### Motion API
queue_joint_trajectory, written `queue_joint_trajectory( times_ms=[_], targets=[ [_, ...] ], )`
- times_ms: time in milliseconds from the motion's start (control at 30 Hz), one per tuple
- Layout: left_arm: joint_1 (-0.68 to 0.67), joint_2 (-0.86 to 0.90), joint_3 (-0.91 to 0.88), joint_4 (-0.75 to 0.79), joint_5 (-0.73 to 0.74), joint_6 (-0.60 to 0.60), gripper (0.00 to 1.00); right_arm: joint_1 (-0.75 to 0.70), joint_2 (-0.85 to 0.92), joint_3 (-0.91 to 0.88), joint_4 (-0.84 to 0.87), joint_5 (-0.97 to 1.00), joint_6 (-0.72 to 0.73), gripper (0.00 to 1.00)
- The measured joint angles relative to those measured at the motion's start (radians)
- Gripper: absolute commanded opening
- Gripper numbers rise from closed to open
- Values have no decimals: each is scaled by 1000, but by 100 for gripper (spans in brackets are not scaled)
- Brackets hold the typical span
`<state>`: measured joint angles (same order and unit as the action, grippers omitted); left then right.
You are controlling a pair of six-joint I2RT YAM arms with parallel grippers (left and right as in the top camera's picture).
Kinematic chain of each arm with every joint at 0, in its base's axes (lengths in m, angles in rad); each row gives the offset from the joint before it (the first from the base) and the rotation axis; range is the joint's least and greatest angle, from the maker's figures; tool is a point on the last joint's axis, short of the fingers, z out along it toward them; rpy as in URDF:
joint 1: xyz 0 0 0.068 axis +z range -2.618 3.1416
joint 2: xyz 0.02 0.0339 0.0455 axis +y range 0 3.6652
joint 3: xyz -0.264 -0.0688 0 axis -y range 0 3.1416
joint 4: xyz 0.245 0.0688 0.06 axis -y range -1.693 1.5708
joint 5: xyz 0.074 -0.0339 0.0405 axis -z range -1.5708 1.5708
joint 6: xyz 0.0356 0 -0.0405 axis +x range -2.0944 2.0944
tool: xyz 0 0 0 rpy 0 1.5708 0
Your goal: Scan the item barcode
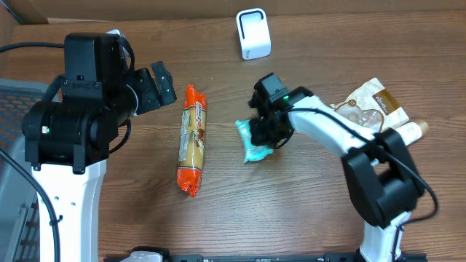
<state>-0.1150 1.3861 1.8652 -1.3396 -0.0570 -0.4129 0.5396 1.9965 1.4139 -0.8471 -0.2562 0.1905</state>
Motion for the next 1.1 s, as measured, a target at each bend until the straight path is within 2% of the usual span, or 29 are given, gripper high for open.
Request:
queue_joint_trajectory(
  times_ms=[133, 233, 333, 400, 500, 533, 567, 667, 800, 900, 1033, 1100],
  targets=[
    [0, 0, 0, 0, 0, 0, 100, 27, -93, 54, -60, 267, -6, 4],
    [0, 0, 0, 0, 0, 0, 99, 130, -114, 89, -131, 628, 14, 4],
    [0, 0, 0, 0, 0, 0, 100, 201, -32, 89, -194, 962, -3, 4],
    [0, 0, 0, 0, 0, 0, 100, 217, 29, 89, -187, 1083, -23, 4],
    [0, 0, 0, 0, 0, 0, 100, 229, 95, 89, -175, 1163, -56, 4],
    [0, 0, 0, 0, 0, 0, 99, 232, 111, 89, -175, 1178, -65, 4],
    [0, 0, 0, 0, 0, 0, 100, 235, 125, 88, -175, 1190, -72, 8],
    [0, 0, 0, 0, 0, 0, 100, 249, 133, 87, -174, 1194, -82, 32],
    [0, 0, 0, 0, 0, 0, 99, 317, 133, 87, -155, 1044, -99, 50],
    [0, 0, 0, 0, 0, 0, 100, 359, 133, 87, -141, 869, -99, 57],
    [0, 0, 0, 0, 0, 0, 100, 381, 130, 88, -134, 665, -98, 57],
    [0, 0, 0, 0, 0, 0, 99, 374, 128, 95, -134, 606, -91, 61]
  ],
)
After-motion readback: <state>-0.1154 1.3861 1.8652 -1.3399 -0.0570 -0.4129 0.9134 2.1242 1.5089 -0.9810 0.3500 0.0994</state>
